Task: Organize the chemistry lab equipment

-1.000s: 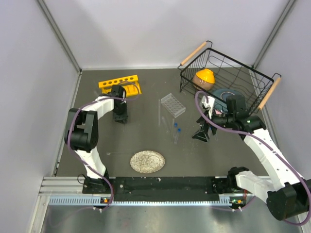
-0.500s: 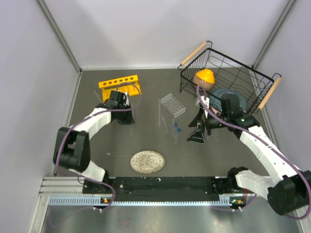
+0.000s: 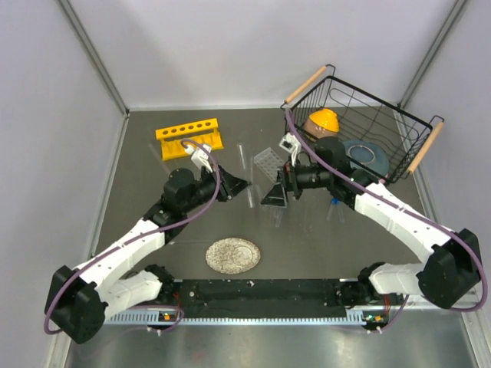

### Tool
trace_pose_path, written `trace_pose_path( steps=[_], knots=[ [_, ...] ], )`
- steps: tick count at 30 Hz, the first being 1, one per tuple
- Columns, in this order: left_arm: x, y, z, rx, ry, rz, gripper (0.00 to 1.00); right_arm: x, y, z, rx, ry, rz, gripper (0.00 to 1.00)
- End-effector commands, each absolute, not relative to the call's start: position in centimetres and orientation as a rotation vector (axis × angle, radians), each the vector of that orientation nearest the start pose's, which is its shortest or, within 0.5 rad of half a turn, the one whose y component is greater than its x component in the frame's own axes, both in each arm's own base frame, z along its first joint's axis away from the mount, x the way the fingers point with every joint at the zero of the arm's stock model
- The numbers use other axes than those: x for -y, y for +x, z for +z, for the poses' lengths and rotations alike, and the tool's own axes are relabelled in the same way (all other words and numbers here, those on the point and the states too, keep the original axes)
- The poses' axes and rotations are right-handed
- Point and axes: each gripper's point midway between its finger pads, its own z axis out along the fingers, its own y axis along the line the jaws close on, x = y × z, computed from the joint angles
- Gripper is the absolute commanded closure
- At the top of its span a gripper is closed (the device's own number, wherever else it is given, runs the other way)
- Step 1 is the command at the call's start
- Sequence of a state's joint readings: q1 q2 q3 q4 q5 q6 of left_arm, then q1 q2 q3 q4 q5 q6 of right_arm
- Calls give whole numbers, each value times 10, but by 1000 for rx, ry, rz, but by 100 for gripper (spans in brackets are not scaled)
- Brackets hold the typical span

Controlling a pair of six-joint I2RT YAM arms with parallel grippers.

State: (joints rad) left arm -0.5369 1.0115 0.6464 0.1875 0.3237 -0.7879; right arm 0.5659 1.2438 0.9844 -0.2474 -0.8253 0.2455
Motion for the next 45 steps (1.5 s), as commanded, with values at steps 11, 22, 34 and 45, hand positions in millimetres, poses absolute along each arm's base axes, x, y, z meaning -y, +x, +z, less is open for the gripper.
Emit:
trace_pose_path(
  steps=[11, 22, 34, 45],
  knots=[
    [283, 247, 314, -1623, -98, -1384, 93, -325, 225, 266, -2025, -541, 1449, 33],
    [290, 245, 319, -1625, -89, -1364, 90, -332, 210, 261, -2022, -590, 1522, 78],
    [258, 230, 328, -1668, -41, -1304, 10, -320, 192, 260, -1944, -768, 1461, 91],
    [253, 226, 338, -1871, 119, -1407, 10, -320, 167, 256, -1883, -938, 1485, 91]
  ],
)
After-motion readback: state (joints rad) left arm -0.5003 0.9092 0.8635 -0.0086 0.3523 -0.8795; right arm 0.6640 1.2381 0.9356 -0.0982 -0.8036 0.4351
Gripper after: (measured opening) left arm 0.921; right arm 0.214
